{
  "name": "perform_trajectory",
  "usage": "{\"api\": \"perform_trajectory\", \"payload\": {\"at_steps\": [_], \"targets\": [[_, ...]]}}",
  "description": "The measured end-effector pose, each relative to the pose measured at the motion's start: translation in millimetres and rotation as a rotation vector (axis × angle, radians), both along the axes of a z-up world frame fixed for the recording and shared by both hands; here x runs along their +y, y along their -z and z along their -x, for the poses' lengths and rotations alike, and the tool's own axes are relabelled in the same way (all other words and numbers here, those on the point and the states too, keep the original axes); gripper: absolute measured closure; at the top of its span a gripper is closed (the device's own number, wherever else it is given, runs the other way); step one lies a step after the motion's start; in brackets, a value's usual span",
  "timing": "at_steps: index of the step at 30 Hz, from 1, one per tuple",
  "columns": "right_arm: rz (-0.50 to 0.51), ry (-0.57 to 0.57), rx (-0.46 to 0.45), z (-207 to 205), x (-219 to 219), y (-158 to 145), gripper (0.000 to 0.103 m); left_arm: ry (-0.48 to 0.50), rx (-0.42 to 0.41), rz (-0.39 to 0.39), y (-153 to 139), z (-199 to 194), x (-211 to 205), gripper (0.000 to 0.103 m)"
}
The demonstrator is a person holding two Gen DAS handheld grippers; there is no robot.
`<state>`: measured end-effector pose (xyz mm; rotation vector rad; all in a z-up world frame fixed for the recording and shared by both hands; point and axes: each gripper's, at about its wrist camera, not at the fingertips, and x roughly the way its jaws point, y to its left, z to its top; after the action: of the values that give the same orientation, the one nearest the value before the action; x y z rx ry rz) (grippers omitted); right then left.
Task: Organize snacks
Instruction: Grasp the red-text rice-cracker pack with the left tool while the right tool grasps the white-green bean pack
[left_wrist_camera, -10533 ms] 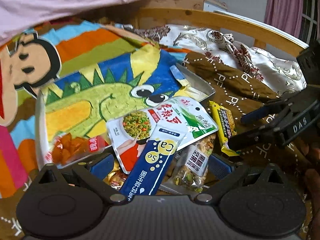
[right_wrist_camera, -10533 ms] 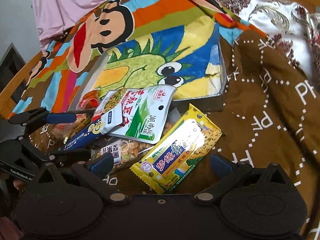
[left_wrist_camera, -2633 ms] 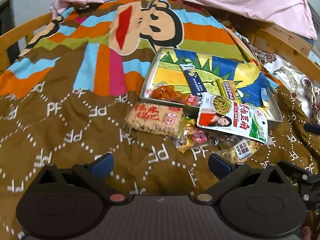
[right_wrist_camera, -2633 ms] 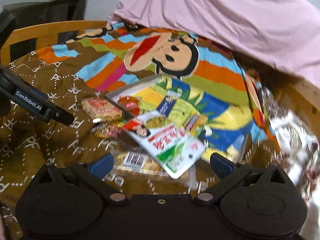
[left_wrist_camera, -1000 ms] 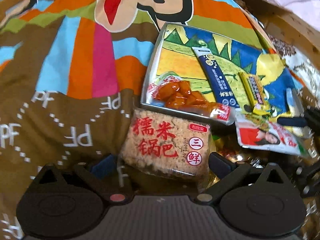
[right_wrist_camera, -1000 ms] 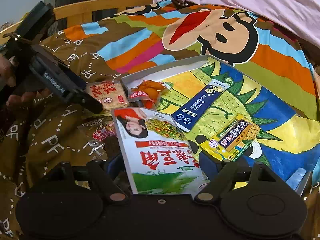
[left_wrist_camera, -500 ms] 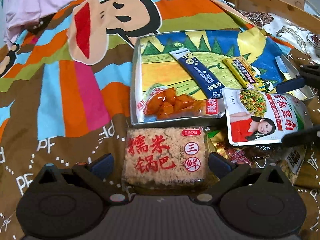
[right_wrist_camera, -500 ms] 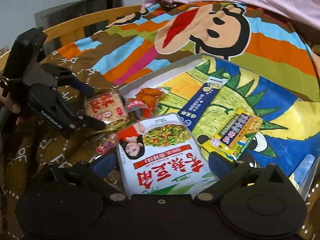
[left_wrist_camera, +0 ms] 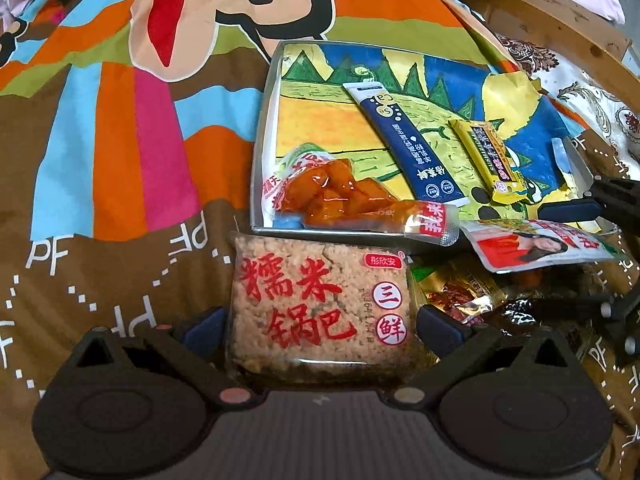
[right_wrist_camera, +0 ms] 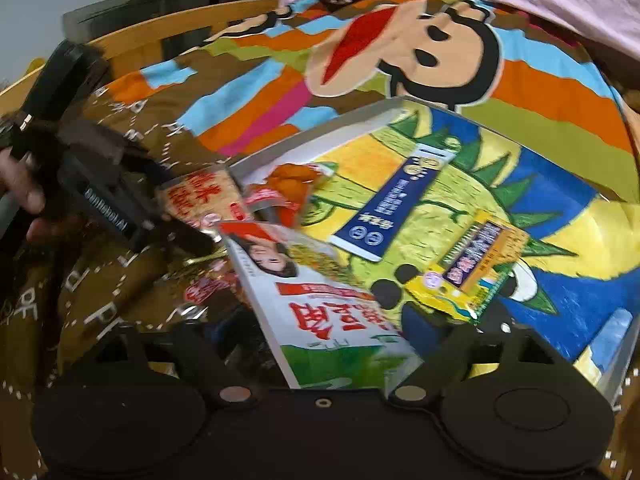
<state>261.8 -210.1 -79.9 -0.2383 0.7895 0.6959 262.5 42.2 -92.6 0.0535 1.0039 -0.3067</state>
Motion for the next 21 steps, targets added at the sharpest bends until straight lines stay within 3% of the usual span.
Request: {"api": "perform_trajectory", "payload": {"at_steps": [4, 8, 14, 21], "targets": [[0.027, 0.063, -0.025, -2.3, -3.2, -0.5, 0.054, -0.017, 0.001, 0.030, -1.6, 2.9, 2.1, 0.006], [0.047, 0.099, -0.081, 2.3, -2.8, -1.9, 0.067, -0.039, -0.018, 0.032, -4.2, 6.7, 1.5, 0.008], [0.243, 0.033, -0.310, 34.8, 27.7, 0.3, 0.079, -0.058, -0.077, 0.000, -6.2, 18.7, -4.3, 0.009], [0.328, 0.054, -0.488, 55.1, 36.8, -6.6, 0.089, -0.095, -0.117, -0.012, -7.9, 31.4, -6.6, 0.010]]}}
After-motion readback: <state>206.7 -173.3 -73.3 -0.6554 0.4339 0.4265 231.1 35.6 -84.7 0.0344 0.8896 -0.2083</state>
